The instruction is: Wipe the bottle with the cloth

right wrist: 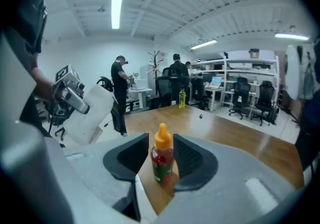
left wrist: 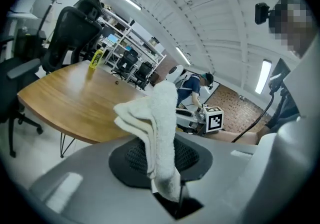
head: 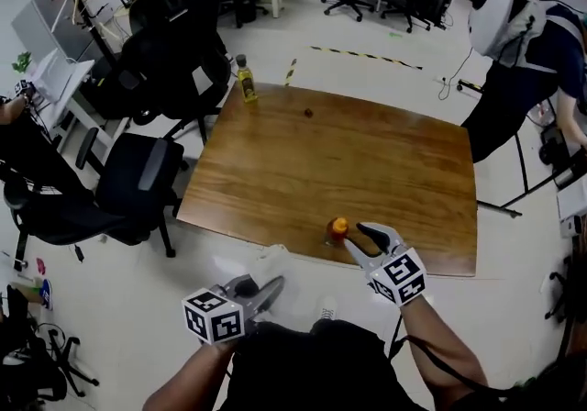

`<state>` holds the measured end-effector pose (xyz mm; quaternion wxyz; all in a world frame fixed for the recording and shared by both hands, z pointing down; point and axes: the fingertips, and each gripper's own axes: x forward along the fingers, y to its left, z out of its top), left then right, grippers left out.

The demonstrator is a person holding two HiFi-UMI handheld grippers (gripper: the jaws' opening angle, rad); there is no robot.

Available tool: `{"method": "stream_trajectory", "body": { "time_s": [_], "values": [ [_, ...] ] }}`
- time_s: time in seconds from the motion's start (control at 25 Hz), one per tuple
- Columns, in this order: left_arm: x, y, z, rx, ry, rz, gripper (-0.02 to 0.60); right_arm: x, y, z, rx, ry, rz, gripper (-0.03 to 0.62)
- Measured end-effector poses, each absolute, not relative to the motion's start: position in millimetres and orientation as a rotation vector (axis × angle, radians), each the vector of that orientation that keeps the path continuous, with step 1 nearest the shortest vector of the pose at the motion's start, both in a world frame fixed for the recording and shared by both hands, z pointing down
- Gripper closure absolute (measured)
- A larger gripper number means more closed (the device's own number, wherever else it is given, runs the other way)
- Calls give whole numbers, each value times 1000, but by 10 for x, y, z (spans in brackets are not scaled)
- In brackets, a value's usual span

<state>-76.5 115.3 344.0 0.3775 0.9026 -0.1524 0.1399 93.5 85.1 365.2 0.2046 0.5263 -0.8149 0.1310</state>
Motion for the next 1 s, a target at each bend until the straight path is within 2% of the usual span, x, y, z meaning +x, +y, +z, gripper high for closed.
{"method": "stream_trajectory", "body": {
  "time_s": [0.12,0.44,0.52,1.0],
  "values": [
    [-694,1098,3421,2300,-485,344,479,801,590,3792,1305,-2329,308,442],
    [-580,1209,3483,2239,-635,335,479,732,587,3870,1145,-2463,301,441],
    [-534,1189,3559,2221,-637,330,479,755,562,3865,1140,-2470,277,468],
    [-218,966,3900,2148,-490,247,479,774,530,3751,1160,-2467,184,470]
  ]
}}
